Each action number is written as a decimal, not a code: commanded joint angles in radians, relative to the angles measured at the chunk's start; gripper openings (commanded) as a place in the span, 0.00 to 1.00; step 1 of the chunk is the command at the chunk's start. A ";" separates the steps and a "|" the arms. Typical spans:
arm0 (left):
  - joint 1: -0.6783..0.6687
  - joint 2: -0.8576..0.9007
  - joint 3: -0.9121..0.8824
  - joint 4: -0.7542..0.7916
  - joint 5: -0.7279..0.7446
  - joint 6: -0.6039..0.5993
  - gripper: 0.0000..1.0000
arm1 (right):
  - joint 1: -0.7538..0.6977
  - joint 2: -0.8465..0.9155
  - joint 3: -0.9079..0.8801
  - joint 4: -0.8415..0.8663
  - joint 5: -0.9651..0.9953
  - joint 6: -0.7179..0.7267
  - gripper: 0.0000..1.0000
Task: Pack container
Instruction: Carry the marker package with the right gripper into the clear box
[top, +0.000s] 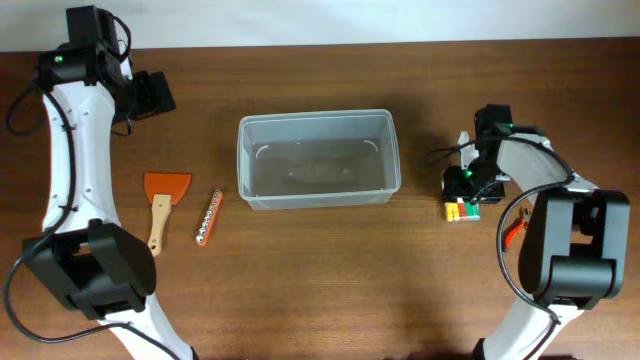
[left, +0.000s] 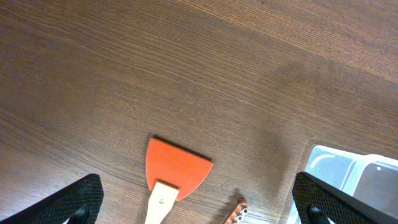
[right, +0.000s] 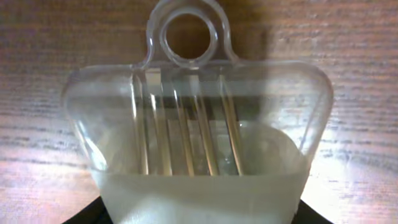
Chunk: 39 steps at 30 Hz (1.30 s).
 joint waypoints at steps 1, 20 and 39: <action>0.002 -0.004 0.011 -0.001 -0.003 0.007 0.99 | -0.003 0.018 0.082 -0.042 0.006 0.000 0.47; 0.002 -0.004 0.011 -0.001 -0.003 0.007 0.99 | 0.134 0.018 0.724 -0.375 0.005 0.002 0.40; 0.002 -0.004 0.011 -0.001 -0.003 0.007 0.99 | 0.516 0.078 0.807 -0.399 0.021 0.246 0.40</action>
